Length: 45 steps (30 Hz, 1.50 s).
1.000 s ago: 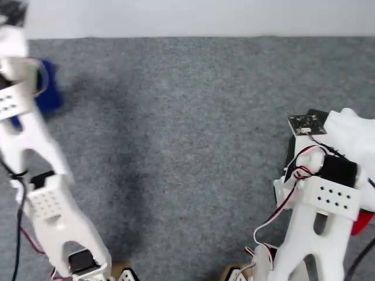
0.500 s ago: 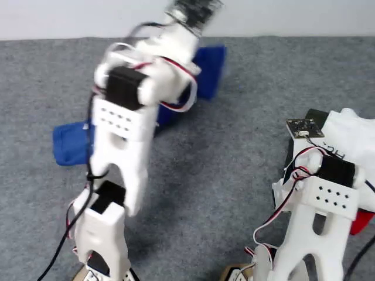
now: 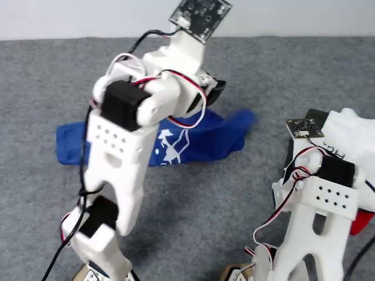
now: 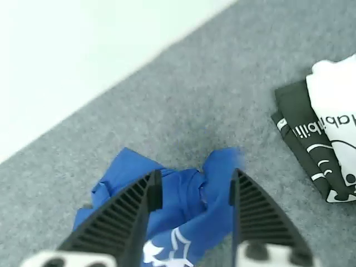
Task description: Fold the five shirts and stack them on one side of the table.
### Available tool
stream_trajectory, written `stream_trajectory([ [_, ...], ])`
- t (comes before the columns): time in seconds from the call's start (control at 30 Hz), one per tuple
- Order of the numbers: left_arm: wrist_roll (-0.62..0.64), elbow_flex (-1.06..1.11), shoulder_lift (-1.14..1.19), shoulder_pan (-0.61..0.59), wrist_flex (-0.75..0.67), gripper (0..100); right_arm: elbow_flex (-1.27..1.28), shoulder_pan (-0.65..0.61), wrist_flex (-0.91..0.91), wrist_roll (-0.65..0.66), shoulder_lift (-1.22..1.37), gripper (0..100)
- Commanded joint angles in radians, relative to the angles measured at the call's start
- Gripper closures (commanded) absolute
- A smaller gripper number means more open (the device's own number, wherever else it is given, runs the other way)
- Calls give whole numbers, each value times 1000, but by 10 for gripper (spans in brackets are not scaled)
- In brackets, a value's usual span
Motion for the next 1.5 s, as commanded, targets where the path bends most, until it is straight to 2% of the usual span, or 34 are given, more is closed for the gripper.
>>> stream_trajectory([
  [0.0, 17, 70, -84, -115, 20, 807, -5, -7, 31, -3, -30, 990],
  [0.3, 11, 352, -2, -687, -29, 827, -5, -7, 31, -3, -27, 990],
  [0.43, -54, 401, 124, -841, -92, 825, -5, -7, 31, -3, -27, 990],
  [0.63, -115, 340, 353, -908, -132, 773, -5, -8, 31, -3, -24, 990],
  [0.8, -118, 174, 516, -957, -170, 764, -3, -8, 31, -3, -22, 990],
  [0.93, -183, 27, 649, -965, -169, 766, 2, -8, 31, -3, -21, 990],
  [1.1, -193, -102, 812, -976, -166, 767, 12, -12, 21, -3, -21, 990],
  [1.33, -239, -120, 962, -971, -169, 769, 12, -13, 18, -3, -21, 990],
  [1.47, -245, -120, 1017, -967, -201, 805, 12, -13, 18, -5, -21, 990],
])
